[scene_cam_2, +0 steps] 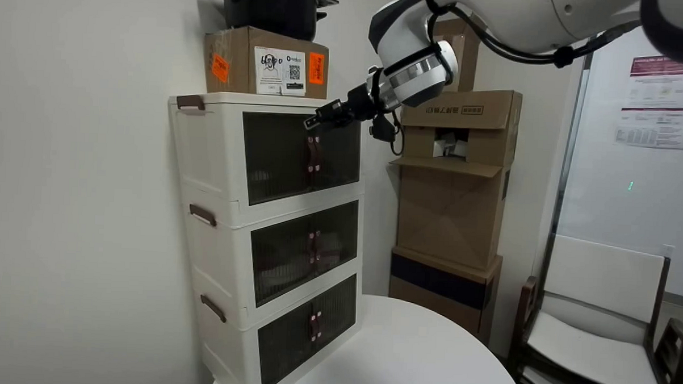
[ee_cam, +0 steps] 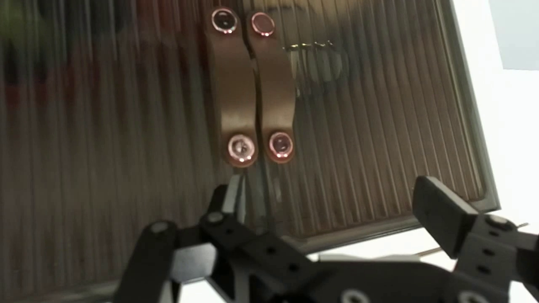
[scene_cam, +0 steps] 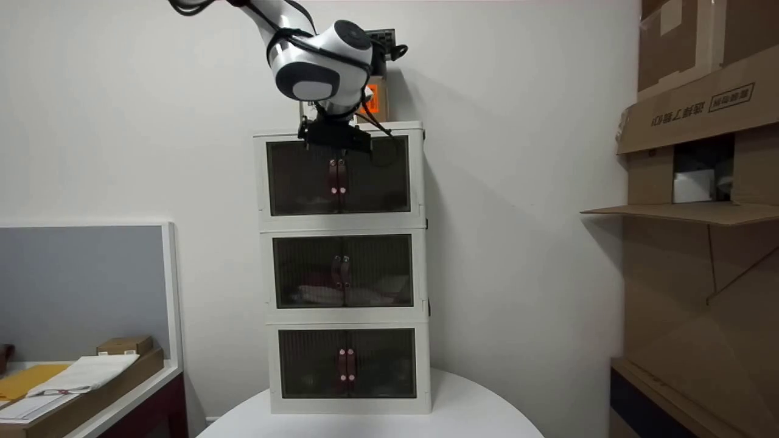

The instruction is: Open the top right cabinet door

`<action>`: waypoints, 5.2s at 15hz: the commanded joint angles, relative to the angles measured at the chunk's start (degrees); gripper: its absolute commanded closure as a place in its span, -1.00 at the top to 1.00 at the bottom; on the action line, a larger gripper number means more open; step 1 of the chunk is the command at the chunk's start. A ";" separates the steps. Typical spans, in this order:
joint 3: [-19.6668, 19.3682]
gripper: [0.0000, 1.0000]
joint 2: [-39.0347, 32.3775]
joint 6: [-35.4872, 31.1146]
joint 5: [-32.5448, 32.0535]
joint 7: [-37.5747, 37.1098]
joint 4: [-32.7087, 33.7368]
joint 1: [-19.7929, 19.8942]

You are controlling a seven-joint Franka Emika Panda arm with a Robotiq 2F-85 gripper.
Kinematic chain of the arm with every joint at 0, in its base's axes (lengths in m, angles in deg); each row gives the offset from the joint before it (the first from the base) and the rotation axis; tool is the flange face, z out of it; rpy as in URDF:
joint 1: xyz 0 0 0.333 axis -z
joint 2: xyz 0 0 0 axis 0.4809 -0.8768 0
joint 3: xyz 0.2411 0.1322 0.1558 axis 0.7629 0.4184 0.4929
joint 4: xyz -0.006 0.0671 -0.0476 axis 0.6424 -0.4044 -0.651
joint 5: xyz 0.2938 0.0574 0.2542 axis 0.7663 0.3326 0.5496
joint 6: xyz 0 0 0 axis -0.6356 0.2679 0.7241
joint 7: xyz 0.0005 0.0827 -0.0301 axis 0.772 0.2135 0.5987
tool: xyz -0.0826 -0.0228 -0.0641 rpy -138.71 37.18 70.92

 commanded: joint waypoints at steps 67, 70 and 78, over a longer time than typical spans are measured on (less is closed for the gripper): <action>7.88 -0.37 -4.41 3.32 9.83 2.43 -0.77 11.10; 7.96 -0.12 -4.53 2.89 9.71 2.37 -0.77 10.89; 8.38 0.69 -5.73 3.15 9.37 2.19 0.86 10.38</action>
